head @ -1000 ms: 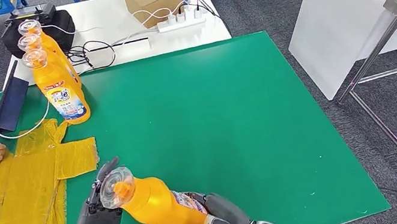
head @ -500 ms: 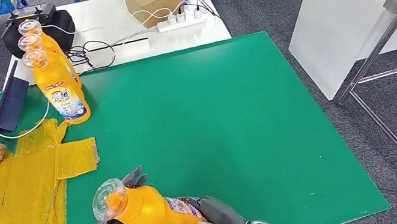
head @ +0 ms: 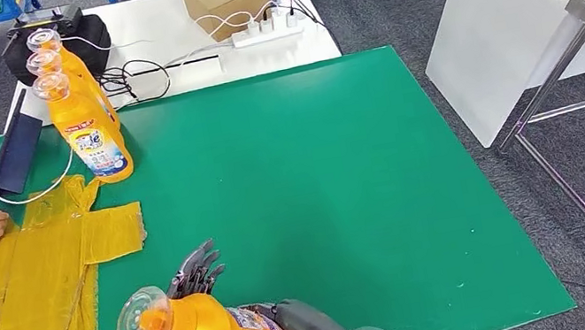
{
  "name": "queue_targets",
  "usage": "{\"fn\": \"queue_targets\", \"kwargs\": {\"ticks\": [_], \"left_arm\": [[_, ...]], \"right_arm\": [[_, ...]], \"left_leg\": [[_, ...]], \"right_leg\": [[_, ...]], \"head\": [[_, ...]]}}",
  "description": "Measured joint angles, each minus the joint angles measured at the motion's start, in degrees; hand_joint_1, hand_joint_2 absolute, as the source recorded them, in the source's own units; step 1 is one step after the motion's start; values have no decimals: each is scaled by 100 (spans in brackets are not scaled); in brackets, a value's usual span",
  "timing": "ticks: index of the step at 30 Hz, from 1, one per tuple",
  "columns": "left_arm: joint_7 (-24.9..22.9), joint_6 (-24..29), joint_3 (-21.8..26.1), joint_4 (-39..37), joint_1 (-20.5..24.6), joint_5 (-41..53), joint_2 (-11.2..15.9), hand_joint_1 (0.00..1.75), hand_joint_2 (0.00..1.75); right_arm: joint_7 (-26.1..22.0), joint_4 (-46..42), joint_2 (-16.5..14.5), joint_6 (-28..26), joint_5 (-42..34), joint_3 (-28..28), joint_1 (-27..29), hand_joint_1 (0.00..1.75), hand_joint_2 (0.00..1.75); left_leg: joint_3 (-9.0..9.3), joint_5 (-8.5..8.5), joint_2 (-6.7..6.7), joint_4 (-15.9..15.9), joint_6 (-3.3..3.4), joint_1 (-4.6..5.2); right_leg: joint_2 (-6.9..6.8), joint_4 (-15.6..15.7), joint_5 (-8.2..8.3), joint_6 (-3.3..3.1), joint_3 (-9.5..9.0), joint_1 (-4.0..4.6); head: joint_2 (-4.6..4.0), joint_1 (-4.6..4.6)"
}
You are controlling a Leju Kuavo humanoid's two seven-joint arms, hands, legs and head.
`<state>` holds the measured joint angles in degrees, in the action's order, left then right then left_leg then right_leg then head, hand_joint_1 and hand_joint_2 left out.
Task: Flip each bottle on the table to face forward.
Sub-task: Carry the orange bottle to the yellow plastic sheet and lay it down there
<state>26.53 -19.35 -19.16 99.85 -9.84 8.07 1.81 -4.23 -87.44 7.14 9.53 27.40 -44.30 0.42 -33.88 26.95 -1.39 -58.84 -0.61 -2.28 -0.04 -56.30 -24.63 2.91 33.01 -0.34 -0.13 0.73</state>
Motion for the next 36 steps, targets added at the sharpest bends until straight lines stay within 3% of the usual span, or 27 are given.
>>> {"fn": "queue_targets", "kwargs": {"ticks": [5, 9, 19, 29, 33, 36], "left_arm": [[-26, -1, 21, -108, 47, 4, 0, 0, 175], [-26, -13, 37, -148, 51, 3, 0, 175, 175], [39, -125, 57, -224, 47, -53, 0, 175, 175], [157, -37, 71, -230, 6, 22, 0, 175, 175], [236, 649, 75, -154, -105, 813, 0, 175, 175], [227, 1578, 95, -25, -234, 1884, 3, 175, 175]], "right_arm": [[-3, 61, 24, 0, 21, -145, -124, 175, 175], [-7, 97, 37, -1, 15, -175, -164, 175, 175], [-272, 354, 3, -150, 22, -223, -175, 175, 175], [-53, 202, 82, -258, 53, -234, -34, 175, 175], [78, -29, 159, -736, -29, -164, 195, 0, 175], [258, -337, 278, -1209, -103, -98, 416, 0, 175]], "left_leg": [[0, 0, 0, 0, 0, 0], [0, 0, 0, 0, 0, 0], [0, 0, 0, 0, 0, 0], [0, 0, 0, 0, 0, 1], [-1, 1, 0, 0, 0, 1], [-2, 2, 0, 0, 0, 1]], "right_leg": [[0, 0, 0, 0, 0, 0], [0, 0, 0, 0, 0, -1], [0, 0, 0, 0, 2, 0], [0, 1, 0, 0, 2, -1], [0, 1, 0, 0, 3, -1], [0, 1, -1, 0, 4, -2]], "head": [[0, 0], [0, -1], [0, 0], [0, 1], [0, 2], [0, 1]]}}
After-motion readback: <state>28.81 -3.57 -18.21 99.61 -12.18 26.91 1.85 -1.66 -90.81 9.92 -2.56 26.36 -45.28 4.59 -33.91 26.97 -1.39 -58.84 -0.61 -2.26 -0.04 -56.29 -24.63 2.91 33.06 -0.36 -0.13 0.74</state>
